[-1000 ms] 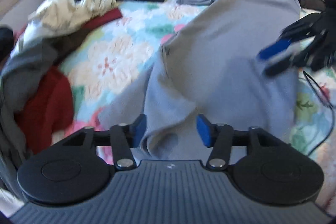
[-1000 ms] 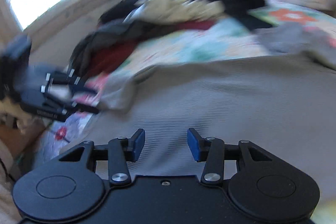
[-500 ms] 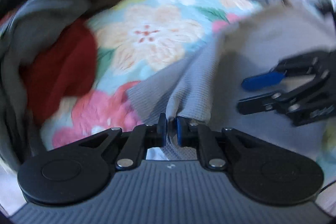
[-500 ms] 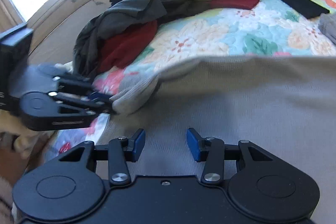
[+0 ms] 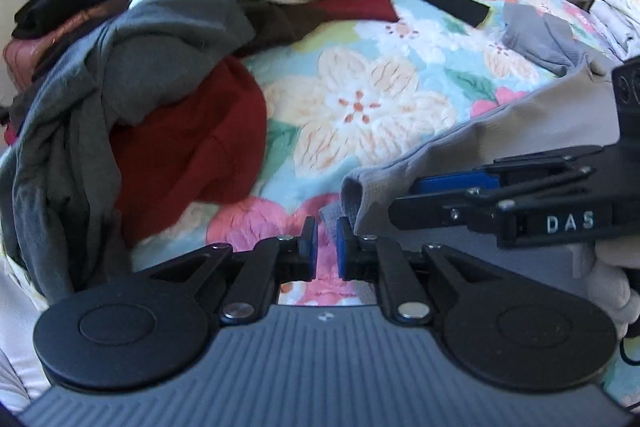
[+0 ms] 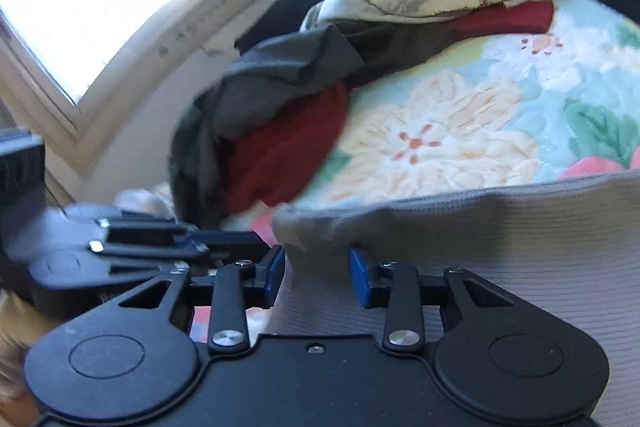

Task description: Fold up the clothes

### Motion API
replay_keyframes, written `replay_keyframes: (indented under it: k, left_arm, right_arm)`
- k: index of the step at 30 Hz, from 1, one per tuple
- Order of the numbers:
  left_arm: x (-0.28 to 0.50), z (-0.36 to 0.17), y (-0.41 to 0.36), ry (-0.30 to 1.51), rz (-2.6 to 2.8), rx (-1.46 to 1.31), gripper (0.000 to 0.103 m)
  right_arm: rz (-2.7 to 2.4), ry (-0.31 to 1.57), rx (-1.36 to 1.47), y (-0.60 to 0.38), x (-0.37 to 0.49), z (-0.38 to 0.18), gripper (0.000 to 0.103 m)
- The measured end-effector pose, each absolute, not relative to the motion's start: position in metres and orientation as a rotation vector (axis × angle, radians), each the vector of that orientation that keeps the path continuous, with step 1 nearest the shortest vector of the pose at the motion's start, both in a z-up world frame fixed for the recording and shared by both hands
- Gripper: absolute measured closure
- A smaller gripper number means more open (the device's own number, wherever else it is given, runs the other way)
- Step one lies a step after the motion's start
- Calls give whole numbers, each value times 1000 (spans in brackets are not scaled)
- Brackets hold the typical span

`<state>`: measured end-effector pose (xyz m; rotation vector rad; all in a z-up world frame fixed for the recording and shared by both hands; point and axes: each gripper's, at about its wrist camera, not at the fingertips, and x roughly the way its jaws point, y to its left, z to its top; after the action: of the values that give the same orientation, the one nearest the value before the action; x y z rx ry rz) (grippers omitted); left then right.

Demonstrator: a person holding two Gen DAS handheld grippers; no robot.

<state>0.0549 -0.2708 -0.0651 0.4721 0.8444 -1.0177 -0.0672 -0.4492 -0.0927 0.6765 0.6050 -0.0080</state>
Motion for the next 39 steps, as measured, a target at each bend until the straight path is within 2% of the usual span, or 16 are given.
replay_keyframes:
  k: [2,5,12,18,21,28,31,32,33,35,37,39]
  left_arm:
    - [55,-64,-274,839,-1031,463,91]
    - [48,-62,-279,804,-1049,476,82]
    - [2,-50,-317,648,-1200,639,82]
    - [-34,-42,-404,579,-1307,665,75]
    - [-54,-50,-455,566,-1344,702,74]
    - [-37,-67,-550,773,-1339,416,74]
    - [-22,-77,-579,849,-1324,309,70]
    - [-19,-82,-588,878,-1325,288,64]
    - [-15,-90,-596,930,-1322,280,52]
    - [-10,-108,-613,1043,-1310,275,50]
    - [-8,-117,-618,1064,-1298,213,49]
    - [-3,-123,-618,1085,-1291,117,40]
  right_arm:
    - [-16,597,666,-452,-75,-87,63]
    - [-23,566,697,-465,-109,-76,62]
    - [-297,514,633,-551,-222,-45,53]
    - [-556,407,793,-641,-298,-55,52]
    - [-618,364,907,-671,-312,-65,46]
    - [-687,355,1049,-711,-302,-83,43]
    - [-716,334,1158,-725,-299,-98,43]
    - [-726,332,1176,-728,-297,-102,43]
    - [-734,330,1186,-729,-294,-106,43]
    - [-737,300,1228,-727,-292,-109,43]
    - [-713,254,1287,-719,-293,-111,42]
    - [-712,244,1309,-713,-292,-112,42]
